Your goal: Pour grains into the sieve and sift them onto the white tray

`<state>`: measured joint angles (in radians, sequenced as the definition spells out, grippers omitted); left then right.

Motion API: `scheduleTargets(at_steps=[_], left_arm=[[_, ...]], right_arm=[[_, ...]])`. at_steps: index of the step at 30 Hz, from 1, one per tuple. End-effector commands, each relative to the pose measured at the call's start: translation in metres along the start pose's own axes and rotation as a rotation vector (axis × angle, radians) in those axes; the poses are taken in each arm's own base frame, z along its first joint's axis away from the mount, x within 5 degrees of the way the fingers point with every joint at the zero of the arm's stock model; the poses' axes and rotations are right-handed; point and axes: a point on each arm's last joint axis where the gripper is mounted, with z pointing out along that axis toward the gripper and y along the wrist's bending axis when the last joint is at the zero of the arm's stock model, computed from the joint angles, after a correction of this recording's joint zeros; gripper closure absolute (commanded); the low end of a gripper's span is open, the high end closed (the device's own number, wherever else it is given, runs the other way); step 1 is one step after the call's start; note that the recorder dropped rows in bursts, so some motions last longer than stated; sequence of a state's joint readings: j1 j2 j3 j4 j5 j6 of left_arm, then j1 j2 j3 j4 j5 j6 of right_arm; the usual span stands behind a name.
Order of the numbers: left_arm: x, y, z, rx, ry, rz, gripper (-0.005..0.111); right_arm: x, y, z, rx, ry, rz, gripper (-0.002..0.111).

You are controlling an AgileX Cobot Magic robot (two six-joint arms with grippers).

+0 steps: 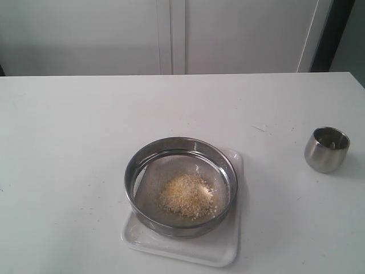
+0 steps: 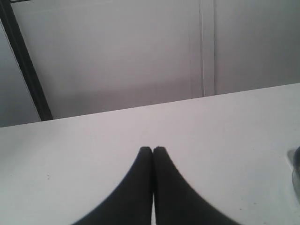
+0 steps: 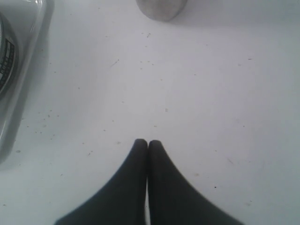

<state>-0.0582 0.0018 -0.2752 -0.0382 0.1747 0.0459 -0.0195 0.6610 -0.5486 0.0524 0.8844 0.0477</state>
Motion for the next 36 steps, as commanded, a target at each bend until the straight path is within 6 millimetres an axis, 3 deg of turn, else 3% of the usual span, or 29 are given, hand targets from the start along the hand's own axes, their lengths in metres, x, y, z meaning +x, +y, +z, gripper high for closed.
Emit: scheduleTargets(at_steps=[1, 5, 11, 25, 32, 36], left_arm=[[-0.023, 0.000, -0.006, 0.027, 0.082, 0.006, 0.107], [-0.048, 0.001, -0.005, 0.065, 0.252, 0.009, 0.107], [-0.066, 0.003, 0.007, 0.090, 0.478, -0.017, 0.107], [-0.072, 0.000, 0.020, 0.117, 0.441, -0.071, 0.107], [-0.054, 0.000, 0.072, 0.137, 0.681, -0.088, 0.107], [-0.056, 0.001, 0.092, 0.145, 0.736, -0.081, 0.107]], right_arm=[[-0.001, 0.000, -0.001, -0.002, -0.010, -0.008, 0.108], [-0.001, 0.000, -0.001, -0.002, -0.010, -0.008, 0.108], [-0.001, 0.000, -0.001, -0.002, -0.010, -0.008, 0.108], [-0.001, 0.000, -0.001, -0.002, -0.010, -0.008, 0.108], [-0.001, 0.000, -0.001, -0.002, -0.010, -0.008, 0.108], [-0.001, 0.000, -0.001, -0.002, -0.010, -0.008, 0.108]])
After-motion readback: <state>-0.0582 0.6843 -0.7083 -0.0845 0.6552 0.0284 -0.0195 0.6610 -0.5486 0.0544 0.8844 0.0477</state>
